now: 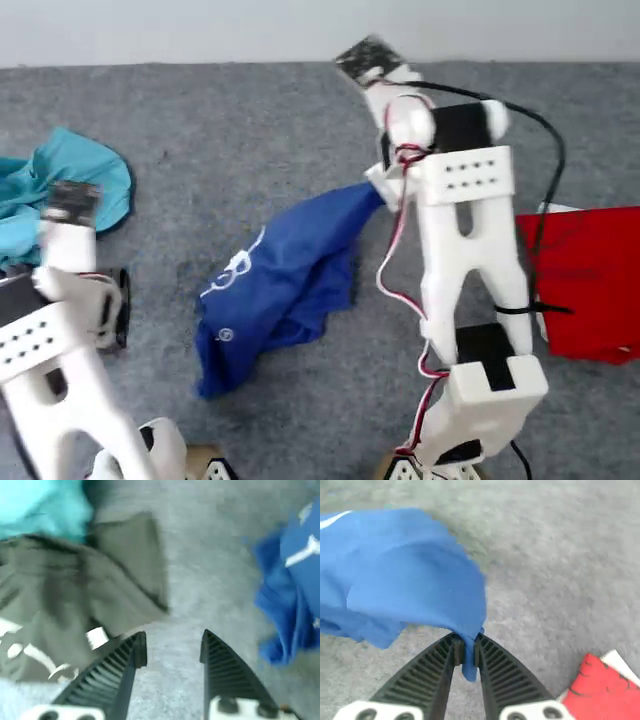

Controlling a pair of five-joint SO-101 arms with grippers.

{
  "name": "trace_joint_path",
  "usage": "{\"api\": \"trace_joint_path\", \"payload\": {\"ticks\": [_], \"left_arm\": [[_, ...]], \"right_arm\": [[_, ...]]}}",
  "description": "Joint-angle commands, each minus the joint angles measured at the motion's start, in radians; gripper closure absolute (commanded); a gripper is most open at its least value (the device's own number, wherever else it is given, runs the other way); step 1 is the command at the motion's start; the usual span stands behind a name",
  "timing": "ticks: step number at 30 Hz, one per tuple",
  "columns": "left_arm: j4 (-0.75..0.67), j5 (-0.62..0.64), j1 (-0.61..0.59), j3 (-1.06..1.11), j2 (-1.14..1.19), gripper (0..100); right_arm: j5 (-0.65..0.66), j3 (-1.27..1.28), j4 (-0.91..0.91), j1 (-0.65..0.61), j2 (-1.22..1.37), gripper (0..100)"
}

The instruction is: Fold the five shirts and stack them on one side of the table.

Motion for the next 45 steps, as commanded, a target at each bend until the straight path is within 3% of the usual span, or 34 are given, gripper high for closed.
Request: {"api": "trace_joint_path", "payload": {"ticks": [1,9,18,25,37,45], "left_arm": [[0.015,-0.064,0.143,0.044,-0.012,82],[-0.025,-0.077,0.422,0.076,-0.008,82],[-0.040,-0.038,0.551,0.067,0.187,82],[-0.040,-0.032,0.657,-0.071,0.264,82],[-0.127,0.178,0.872,-0.275,0.485,82],[-0.114,0.192,0.988,-0.295,0.502,82]], "right_arm": [[0.009,-0.052,0.038,0.030,-0.059,99.0],[0.003,-0.049,0.033,0.047,-0.058,99.0],[0.008,-0.055,0.030,0.312,-0.070,99.0],[0.011,-0.051,0.038,0.432,-0.062,99.0],[0.011,-0.046,0.041,0.444,-0.054,99.0],[0.011,-0.048,0.039,0.466,-0.004,99.0]]}}
